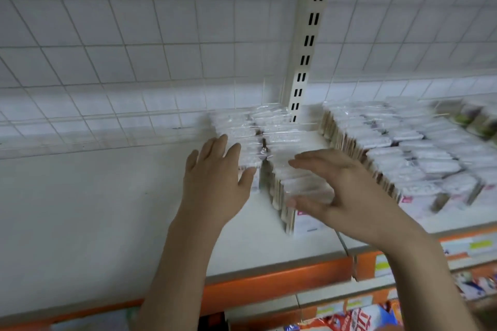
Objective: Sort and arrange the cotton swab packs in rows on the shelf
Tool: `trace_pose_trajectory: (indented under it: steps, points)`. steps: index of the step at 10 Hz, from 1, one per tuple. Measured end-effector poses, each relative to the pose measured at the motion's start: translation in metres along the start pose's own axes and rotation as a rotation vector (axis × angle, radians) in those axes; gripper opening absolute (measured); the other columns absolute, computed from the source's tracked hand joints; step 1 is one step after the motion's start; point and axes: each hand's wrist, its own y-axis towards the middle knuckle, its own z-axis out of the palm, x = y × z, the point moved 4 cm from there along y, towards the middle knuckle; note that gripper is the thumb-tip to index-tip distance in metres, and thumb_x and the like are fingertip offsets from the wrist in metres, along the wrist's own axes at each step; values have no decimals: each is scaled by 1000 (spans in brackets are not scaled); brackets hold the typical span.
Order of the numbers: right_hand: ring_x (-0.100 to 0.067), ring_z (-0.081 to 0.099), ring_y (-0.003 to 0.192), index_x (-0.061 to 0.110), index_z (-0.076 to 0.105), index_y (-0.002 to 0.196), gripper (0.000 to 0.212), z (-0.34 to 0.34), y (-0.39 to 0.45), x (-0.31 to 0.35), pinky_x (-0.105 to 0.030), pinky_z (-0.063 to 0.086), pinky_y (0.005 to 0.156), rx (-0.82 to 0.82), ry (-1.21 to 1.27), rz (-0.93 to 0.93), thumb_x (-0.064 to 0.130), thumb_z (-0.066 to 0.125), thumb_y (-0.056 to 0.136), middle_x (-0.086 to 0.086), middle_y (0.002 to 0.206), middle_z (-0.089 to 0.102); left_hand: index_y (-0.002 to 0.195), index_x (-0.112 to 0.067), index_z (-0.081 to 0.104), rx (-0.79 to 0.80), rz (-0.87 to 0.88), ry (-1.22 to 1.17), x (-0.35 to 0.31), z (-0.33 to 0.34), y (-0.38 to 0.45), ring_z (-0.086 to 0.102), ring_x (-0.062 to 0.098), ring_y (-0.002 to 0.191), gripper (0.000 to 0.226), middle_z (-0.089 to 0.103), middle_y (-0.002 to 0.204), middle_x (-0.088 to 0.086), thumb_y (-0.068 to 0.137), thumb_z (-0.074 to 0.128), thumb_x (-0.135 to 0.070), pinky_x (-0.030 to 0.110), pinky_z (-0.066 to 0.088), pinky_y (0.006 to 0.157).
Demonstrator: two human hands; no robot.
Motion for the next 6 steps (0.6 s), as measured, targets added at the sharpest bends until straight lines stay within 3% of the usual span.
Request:
trace_pose_trajectory:
  steps: [1, 3, 6]
  points:
    - [-9, 31, 133, 31, 45, 134, 68, 13, -20, -8, -41, 28, 109, -7, -23, 16, 42, 73, 74, 16, 137, 40, 145, -22, 25, 11, 39, -23, -6, 6, -19, 5, 15, 143, 57, 10, 156, -1, 94, 35, -46, 39, 9, 116]
    - [-20, 31, 136, 22, 44, 136, 67, 31, -27, -16, -40, 27, 111, -87, -90, 57, 18, 74, 76, 3, 144, 40, 147, -25, 16, 34, 79, -24, -18, 9, -35, -3, 13, 143, 59, 3, 157, -4, 95, 32, -47, 36, 1, 115]
    - [-16, 20, 142, 24, 31, 143, 69, 20, -36, -26, -41, 18, 115, -97, -95, 9, 31, 66, 85, 6, 150, 29, 145, -25, 25, -70, 94, -42, -54, -10, -44, 5, 13, 143, 56, 14, 155, -3, 94, 35, -43, 31, -1, 114]
